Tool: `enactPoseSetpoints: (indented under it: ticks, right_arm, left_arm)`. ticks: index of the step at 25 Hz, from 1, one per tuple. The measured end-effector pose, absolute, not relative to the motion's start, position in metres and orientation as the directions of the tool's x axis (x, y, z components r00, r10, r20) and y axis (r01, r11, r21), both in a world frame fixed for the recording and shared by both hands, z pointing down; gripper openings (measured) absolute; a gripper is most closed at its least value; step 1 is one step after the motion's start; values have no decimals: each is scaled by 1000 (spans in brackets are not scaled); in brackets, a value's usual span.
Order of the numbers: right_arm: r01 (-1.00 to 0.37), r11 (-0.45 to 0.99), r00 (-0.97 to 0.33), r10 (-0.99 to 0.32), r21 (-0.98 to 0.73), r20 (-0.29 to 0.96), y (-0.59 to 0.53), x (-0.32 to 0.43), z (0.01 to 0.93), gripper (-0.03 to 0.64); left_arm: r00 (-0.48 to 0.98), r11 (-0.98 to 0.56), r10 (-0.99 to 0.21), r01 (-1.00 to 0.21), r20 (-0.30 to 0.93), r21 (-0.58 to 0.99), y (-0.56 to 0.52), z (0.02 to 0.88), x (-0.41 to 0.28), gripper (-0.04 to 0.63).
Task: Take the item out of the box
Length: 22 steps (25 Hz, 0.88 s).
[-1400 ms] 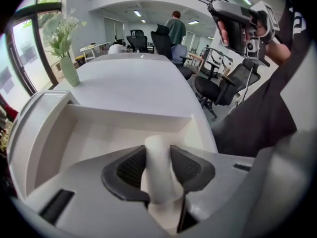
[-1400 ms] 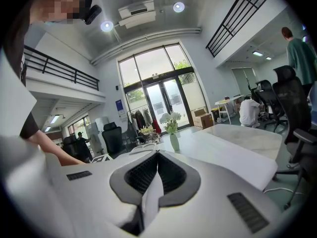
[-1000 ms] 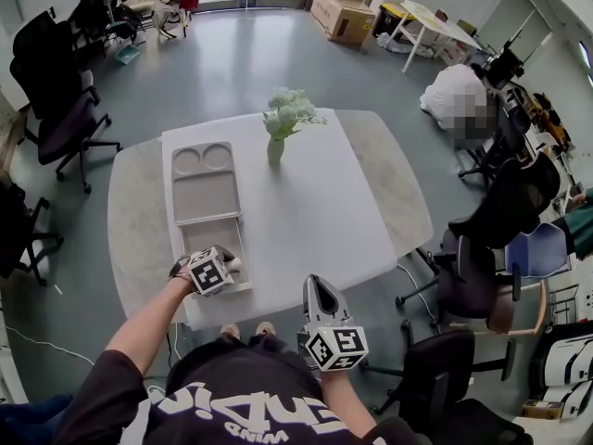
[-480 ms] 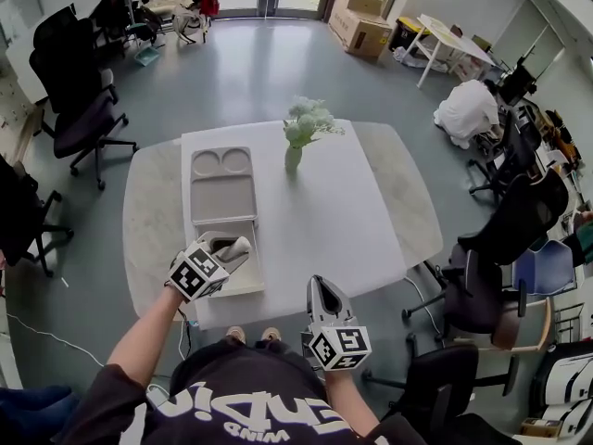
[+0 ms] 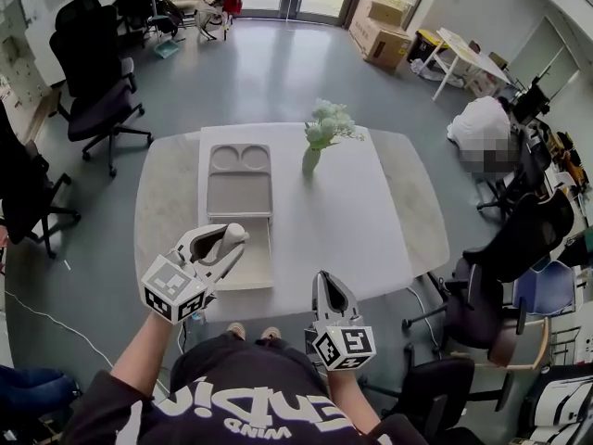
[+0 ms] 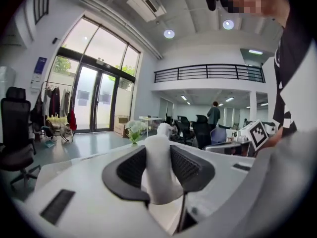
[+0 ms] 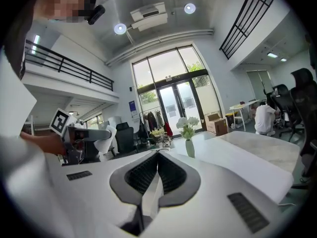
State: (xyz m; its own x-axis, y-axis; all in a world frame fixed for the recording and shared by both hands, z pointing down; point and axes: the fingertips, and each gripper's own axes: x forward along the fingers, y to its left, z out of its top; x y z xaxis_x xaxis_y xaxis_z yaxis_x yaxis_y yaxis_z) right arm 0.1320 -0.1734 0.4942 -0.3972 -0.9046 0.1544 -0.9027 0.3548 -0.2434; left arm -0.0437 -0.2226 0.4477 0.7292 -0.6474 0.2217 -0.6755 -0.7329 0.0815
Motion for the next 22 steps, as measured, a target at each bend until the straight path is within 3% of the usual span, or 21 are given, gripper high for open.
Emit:
enactPoseSetpoints:
  ticks: [11,22]
  right_arm:
    - [-887,400,-431,-896,-230,104,-175,112,480,23]
    - [-892,391,-423,-899,-228,113,-175,103,486,23]
  left_arm:
    - [563,-555,-825,-823,39,122,-183,450,-98,152]
    - [495,-488,-869,-860,11,148,-169,467,-117,152]
